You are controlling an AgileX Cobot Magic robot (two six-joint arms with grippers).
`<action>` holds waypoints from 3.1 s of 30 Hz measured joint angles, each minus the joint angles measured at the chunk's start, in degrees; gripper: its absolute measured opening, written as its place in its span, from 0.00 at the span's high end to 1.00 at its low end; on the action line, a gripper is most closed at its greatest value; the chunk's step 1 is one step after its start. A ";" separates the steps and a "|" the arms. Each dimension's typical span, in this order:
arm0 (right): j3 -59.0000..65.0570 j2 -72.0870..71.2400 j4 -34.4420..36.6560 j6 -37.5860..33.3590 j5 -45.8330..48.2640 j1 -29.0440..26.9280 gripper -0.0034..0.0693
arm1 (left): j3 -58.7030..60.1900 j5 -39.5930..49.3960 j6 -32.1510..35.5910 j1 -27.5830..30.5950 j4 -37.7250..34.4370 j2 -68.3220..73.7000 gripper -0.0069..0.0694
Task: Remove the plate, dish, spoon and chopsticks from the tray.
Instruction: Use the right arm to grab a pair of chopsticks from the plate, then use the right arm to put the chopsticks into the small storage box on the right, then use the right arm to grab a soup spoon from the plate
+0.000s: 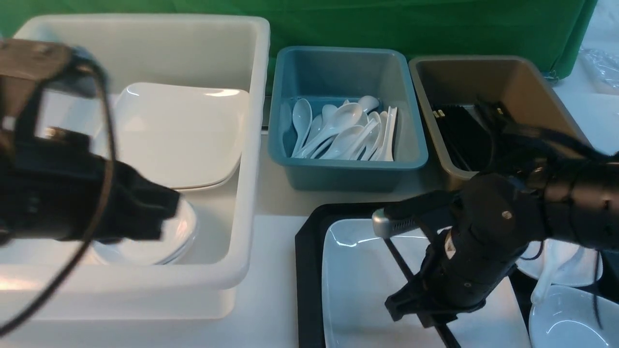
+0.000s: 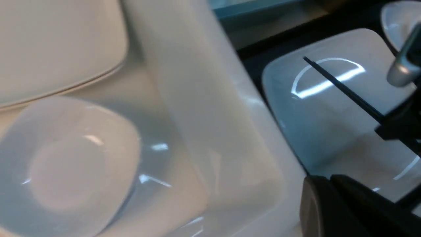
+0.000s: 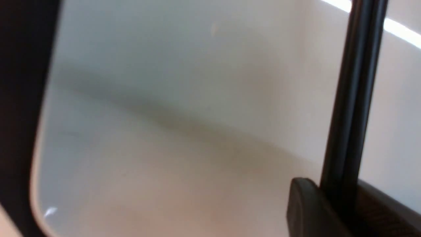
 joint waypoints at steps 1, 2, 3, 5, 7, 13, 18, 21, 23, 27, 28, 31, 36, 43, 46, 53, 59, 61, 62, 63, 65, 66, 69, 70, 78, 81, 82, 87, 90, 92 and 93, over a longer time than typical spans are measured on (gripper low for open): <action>0.00 -1.57 0.00 -0.16 0.58 0.00 0.75 | -0.09 -0.11 -0.61 -1.99 0.38 1.08 0.91; 0.00 -3.29 0.00 -0.43 1.30 0.00 0.75 | -0.07 -0.23 -0.99 -4.36 0.90 2.57 0.91; 0.00 -5.11 0.05 -0.67 1.99 0.00 0.75 | -0.07 -0.23 -1.52 -6.56 1.36 4.15 0.91; -0.55 -8.81 0.19 -0.81 3.33 -0.41 0.75 | -0.26 -0.36 -1.95 -10.43 1.57 7.40 0.91; -2.35 -11.39 0.47 -1.38 3.88 -1.98 0.75 | -0.96 -1.17 -2.08 -13.51 1.80 10.50 0.91; -16.34 -11.65 0.62 -5.63 1.51 -16.43 0.75 | -5.95 -4.56 -2.08 -18.53 2.41 17.15 0.91; -29.98 -1.14 0.17 -7.44 -3.74 -27.39 0.75 | -8.65 -7.07 -2.08 -20.66 2.36 18.90 0.91; -35.88 6.85 0.12 -8.07 -6.52 -30.19 0.75 | -8.78 -8.68 -2.08 -21.11 2.36 18.90 0.91; -39.24 12.42 0.12 -8.14 -8.43 -30.93 0.75 | -8.78 -8.91 -2.08 -21.15 2.41 18.90 0.91; -43.32 21.51 0.18 -8.27 -12.40 -31.25 0.75 | -8.78 -8.57 -2.08 -21.15 2.45 18.90 0.91; -43.73 22.99 0.18 -8.27 -12.99 -31.25 0.75 | -8.78 -8.44 -2.08 -21.15 2.45 18.90 0.91; -44.48 26.89 0.18 -8.21 -12.90 -31.25 0.75 | -8.78 -8.27 -2.30 -21.15 2.53 18.90 0.91; -44.81 27.10 0.18 -8.34 -5.01 -31.25 0.47 | -8.78 -8.24 -2.61 -21.15 2.63 18.90 0.91; -46.30 19.25 0.12 -11.97 11.33 -31.25 0.28 | -8.78 -8.24 -2.78 -21.15 2.69 18.90 0.91; -46.16 13.20 0.12 -12.75 23.56 -31.25 0.47 | -8.78 -8.36 -2.86 -21.15 2.69 18.96 0.91; -30.10 1.10 -0.73 -10.48 24.70 -31.25 0.72 | -8.78 -7.45 -3.16 -21.15 2.69 19.01 0.91; -14.47 0.09 -1.38 -4.45 15.44 -31.39 0.47 | -8.82 -5.32 -3.16 -21.15 2.74 19.01 0.90; -12.36 2.40 -1.38 -2.78 12.82 -31.39 0.36 | -8.82 -4.85 -3.16 -21.15 2.78 19.01 0.90; -12.13 3.43 -1.38 -2.31 12.31 -31.39 0.33 | -8.82 -4.85 -3.16 -21.15 2.78 19.01 0.90; -11.95 4.73 -1.38 -2.12 11.94 -31.39 0.30 | -8.82 -4.85 -3.16 -21.15 2.78 19.01 0.90; -11.83 7.16 -1.38 -1.70 11.75 -31.39 0.27 | -8.82 -5.43 -1.98 -21.15 2.78 19.01 0.90; -11.76 8.17 -1.38 -1.60 11.75 -31.39 0.27 | -8.82 -6.19 0.00 -21.23 2.80 19.01 0.90; -11.58 9.75 -1.38 -0.86 11.75 -31.39 0.26 | -8.82 -9.09 5.42 -21.88 2.99 19.01 0.90; -11.51 10.14 -1.38 -0.62 11.75 -31.39 0.26 | -8.82 -10.86 7.75 -22.30 3.04 19.01 0.90; -11.47 12.25 -1.38 0.96 11.25 -32.58 0.26 | -8.84 -23.55 12.54 -26.80 2.98 22.25 0.89; -11.47 13.02 -1.38 1.40 10.92 -32.76 0.26 | -8.84 -23.68 12.79 -27.36 3.04 23.50 0.89; -11.47 13.22 -1.38 1.67 10.49 -32.83 0.26 | -8.84 -23.68 12.86 -27.42 3.04 24.03 0.89; -11.47 13.24 -1.38 2.05 9.10 -32.83 0.47 | -8.84 -23.67 12.91 -27.42 3.57 24.09 0.89; -11.47 13.24 -1.38 1.87 8.91 -32.83 0.67 | -8.84 -23.61 12.92 -27.42 3.77 24.09 0.89; -11.47 13.24 -1.38 0.70 8.97 -32.83 0.68 | -8.84 -23.35 12.99 -27.42 3.88 24.09 0.89; -11.47 13.24 -1.38 0.57 8.97 -32.83 0.68 | -8.84 -23.35 12.99 -27.42 3.88 24.09 0.89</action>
